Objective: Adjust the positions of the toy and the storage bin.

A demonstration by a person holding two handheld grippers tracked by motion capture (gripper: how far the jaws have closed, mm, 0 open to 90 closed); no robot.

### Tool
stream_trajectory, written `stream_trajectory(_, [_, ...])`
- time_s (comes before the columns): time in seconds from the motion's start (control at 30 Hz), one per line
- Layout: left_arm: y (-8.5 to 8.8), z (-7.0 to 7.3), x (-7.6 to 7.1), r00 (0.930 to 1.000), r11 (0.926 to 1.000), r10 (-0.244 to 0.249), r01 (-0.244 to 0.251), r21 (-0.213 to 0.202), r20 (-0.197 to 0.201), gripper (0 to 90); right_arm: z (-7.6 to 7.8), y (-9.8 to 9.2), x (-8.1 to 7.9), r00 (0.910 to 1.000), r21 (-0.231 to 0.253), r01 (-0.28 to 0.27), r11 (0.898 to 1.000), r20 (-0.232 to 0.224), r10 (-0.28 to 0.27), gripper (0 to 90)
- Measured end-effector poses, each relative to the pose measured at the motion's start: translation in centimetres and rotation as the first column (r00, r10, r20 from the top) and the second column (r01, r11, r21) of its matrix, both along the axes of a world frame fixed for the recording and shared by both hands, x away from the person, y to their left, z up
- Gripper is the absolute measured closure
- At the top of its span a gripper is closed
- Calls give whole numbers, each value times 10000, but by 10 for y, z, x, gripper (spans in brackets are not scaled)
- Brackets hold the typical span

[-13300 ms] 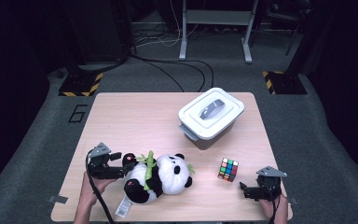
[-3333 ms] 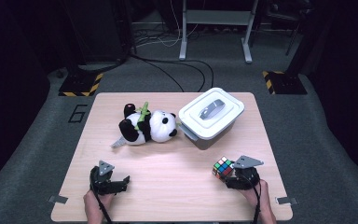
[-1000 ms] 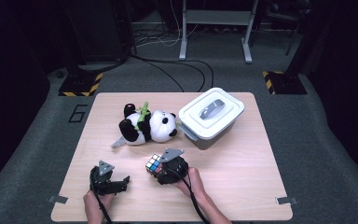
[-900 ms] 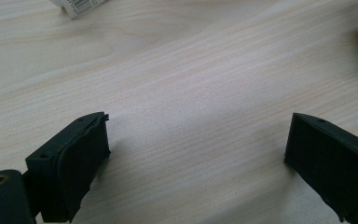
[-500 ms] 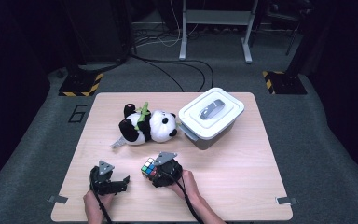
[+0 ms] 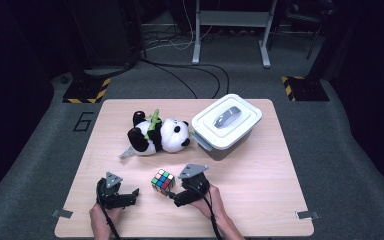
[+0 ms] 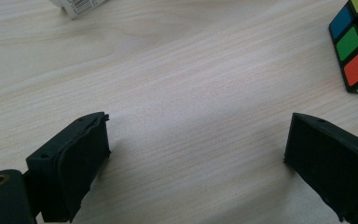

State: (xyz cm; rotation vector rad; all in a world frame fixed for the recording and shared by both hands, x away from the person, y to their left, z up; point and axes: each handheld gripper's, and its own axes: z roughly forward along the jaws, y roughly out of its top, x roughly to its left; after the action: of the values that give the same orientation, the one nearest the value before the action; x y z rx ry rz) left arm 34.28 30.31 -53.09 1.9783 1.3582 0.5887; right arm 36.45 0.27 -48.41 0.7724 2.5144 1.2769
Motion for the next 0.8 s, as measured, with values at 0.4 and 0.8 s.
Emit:
stream_trajectory(0.4, [0,0,0,10000,10000,-6,6,19,-37,61,-18,-84,-9,9855,-334,1671,9854,-236,-1679,60])
stream_trajectory(0.8, [0,0,0,10000,10000,6,-6,13,-10,62,-40,-156,-1,9300,-562,3623,9304,-451,-3649,67])
